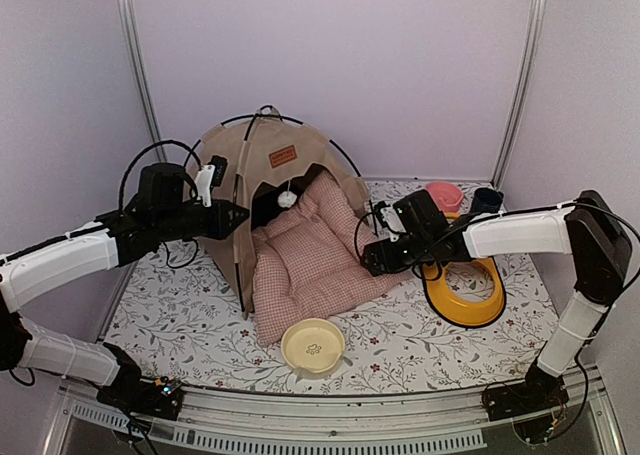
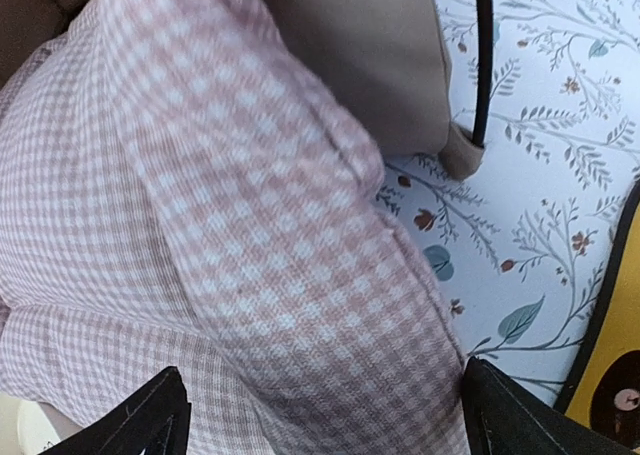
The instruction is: Set up the pet tent
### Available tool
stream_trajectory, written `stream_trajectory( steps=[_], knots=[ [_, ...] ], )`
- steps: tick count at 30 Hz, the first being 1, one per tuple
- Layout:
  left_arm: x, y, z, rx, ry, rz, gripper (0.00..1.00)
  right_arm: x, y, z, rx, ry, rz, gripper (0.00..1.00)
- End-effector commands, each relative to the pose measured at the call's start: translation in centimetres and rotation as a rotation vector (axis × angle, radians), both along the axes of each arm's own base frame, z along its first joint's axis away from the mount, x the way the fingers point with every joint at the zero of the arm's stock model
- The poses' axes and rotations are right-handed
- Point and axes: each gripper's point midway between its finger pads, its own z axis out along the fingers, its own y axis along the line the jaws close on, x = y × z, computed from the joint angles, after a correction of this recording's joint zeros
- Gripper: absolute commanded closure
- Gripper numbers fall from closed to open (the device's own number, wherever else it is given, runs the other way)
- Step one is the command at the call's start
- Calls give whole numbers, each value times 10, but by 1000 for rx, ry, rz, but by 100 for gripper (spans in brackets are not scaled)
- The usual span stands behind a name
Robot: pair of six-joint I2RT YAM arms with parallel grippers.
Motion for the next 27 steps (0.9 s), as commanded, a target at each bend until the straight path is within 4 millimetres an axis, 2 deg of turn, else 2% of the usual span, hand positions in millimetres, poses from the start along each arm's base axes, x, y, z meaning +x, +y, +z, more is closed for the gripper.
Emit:
stream_trajectory(
  steps=[1,2,4,6,9,11,14,16,18,22,23,25,27],
  knots=[
    [-7,-18,8,-33,-51,-104,100,1,21,-3,90,16,56,11],
    [-8,-20,8,-33,-55,-117,100,0,27,-4,105,36,70,19],
    [-10,-24,8,-33,-61,-148,100,2,45,13,140,27,97,36],
    [-13,-29,6,-34,-61,-180,100,4,65,44,179,-9,126,56],
    [-18,-38,3,-44,-62,-242,100,10,94,104,277,-71,164,82],
    [-24,-45,2,-54,-60,-294,100,16,104,139,348,-100,163,89],
    [-32,-54,3,-72,-64,-359,100,34,113,173,415,-153,115,92],
    [-37,-57,7,-82,-75,-394,100,51,114,173,402,-173,49,95],
    [-42,-59,14,-93,-88,-418,100,70,110,161,363,-199,-29,96],
    [-41,-53,32,-110,-118,-387,100,99,97,108,275,-148,-140,98],
    [-37,-50,34,-106,-114,-355,100,101,94,93,256,-122,-155,98],
    [-28,-43,37,-97,-98,-286,100,101,88,78,232,-86,-183,96],
    [-16,-35,35,-87,-67,-207,100,95,85,72,218,-66,-178,86]
  ],
)
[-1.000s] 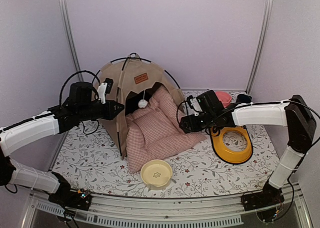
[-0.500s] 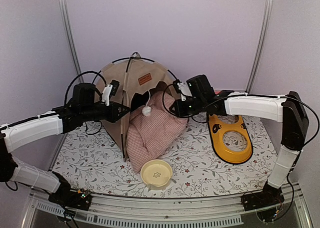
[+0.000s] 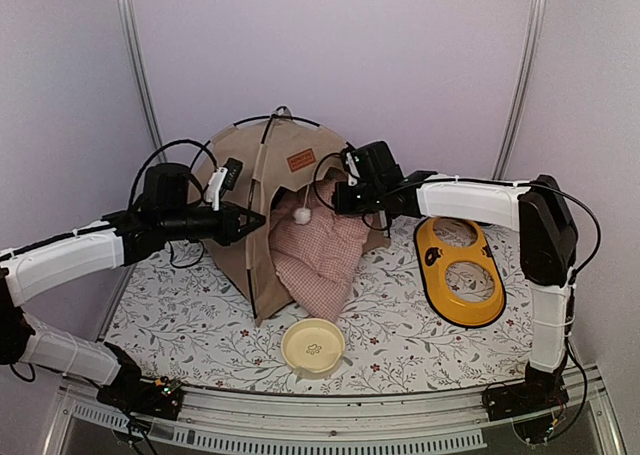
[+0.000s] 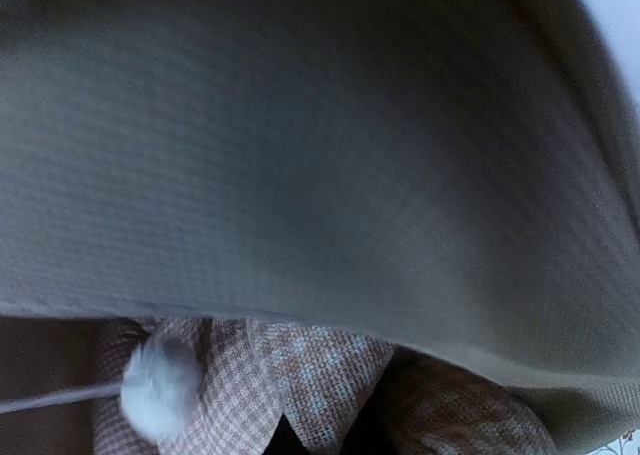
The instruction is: Set up the pet tent
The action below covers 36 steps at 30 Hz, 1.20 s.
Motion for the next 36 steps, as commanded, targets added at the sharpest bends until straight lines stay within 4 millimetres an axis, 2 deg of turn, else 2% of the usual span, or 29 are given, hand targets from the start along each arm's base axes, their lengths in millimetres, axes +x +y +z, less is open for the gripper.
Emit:
stream_trajectory(
  steps=[1,3,6,9,11,14,17,19,22,24,27,31,34,36],
  knots=[
    [12,5,29,-28,-22,88,100,-3,-16,-17,-29,58,-69,76],
    [19,8,25,-31,11,122,100,-11,-23,-14,-49,54,-76,51],
    [25,7,20,-36,35,135,100,-24,-33,3,-81,13,-78,25],
    [29,8,16,-29,48,150,100,-32,-52,20,-131,-24,-102,8],
    [32,10,15,-22,53,167,100,-35,-68,27,-177,-45,-136,2],
    [34,13,15,-23,60,186,100,-41,-89,32,-250,-64,-170,1],
    [35,13,14,-25,65,187,100,-54,-90,35,-273,-60,-111,1],
    [36,13,14,-26,69,184,100,-72,-74,33,-265,-69,-2,1],
    [37,11,13,-25,75,175,100,-114,-36,17,-280,-89,207,1],
    [38,10,12,-26,79,173,100,-138,-13,-2,-303,-88,320,1],
    [38,10,9,-24,85,170,100,-162,15,-30,-332,-59,426,1],
    [39,9,7,-19,86,166,100,-174,42,-64,-340,-7,484,1],
    [39,9,4,-13,91,159,100,-174,50,-92,-367,39,480,0],
    [38,8,2,-8,93,152,100,-172,52,-103,-381,55,463,3]
  ],
)
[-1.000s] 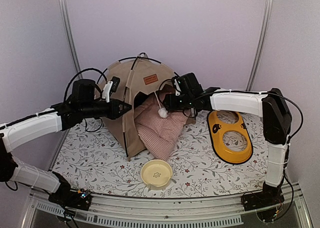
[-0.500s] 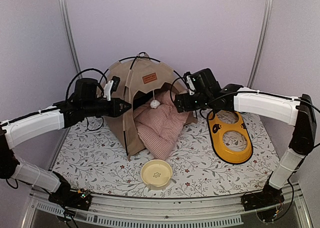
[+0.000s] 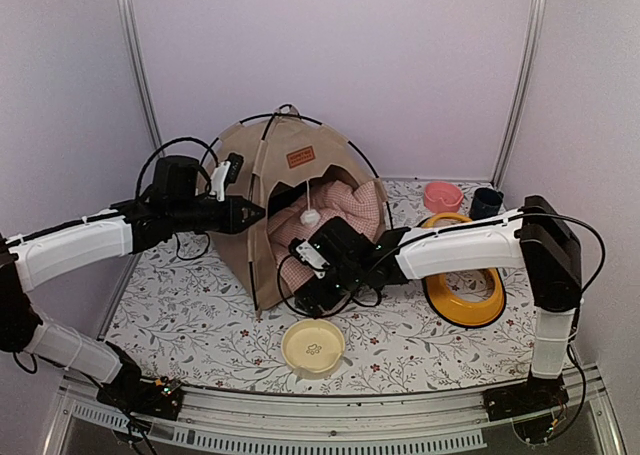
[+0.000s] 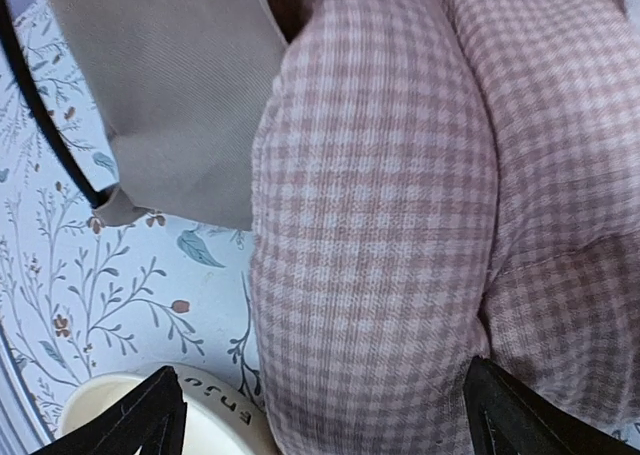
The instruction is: Set up the pet tent
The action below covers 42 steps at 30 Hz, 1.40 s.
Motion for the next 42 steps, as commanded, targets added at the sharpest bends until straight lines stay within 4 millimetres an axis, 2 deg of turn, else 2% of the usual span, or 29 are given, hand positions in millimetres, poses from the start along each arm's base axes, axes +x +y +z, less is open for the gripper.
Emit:
stream_trajectory(
  steps=[1,3,5,9,19,25,32,37,42],
  knots=[
    [5,-1,7,-15,-8,-7,100,11,10,-21,-15,15,-35,4],
    [4,-2,5,-10,-8,-19,100,18,8,-32,-55,10,-75,11],
    [2,-2,4,-4,-14,-33,100,25,6,-35,-79,7,-112,22],
    [-2,-4,-2,10,-13,-60,100,41,7,-13,-23,-1,-156,50],
    [-8,-7,-6,23,-19,-106,100,58,12,35,152,53,-149,92],
    [-12,-10,-8,24,-18,-137,100,66,15,79,305,78,-127,98],
    [-23,-21,-5,6,-24,-208,100,100,8,121,526,135,-153,100],
    [-41,-36,4,-31,-32,-321,100,130,6,131,672,181,-202,100],
    [-56,-45,24,-93,-60,-399,100,141,22,124,741,198,-205,100]
  ],
)
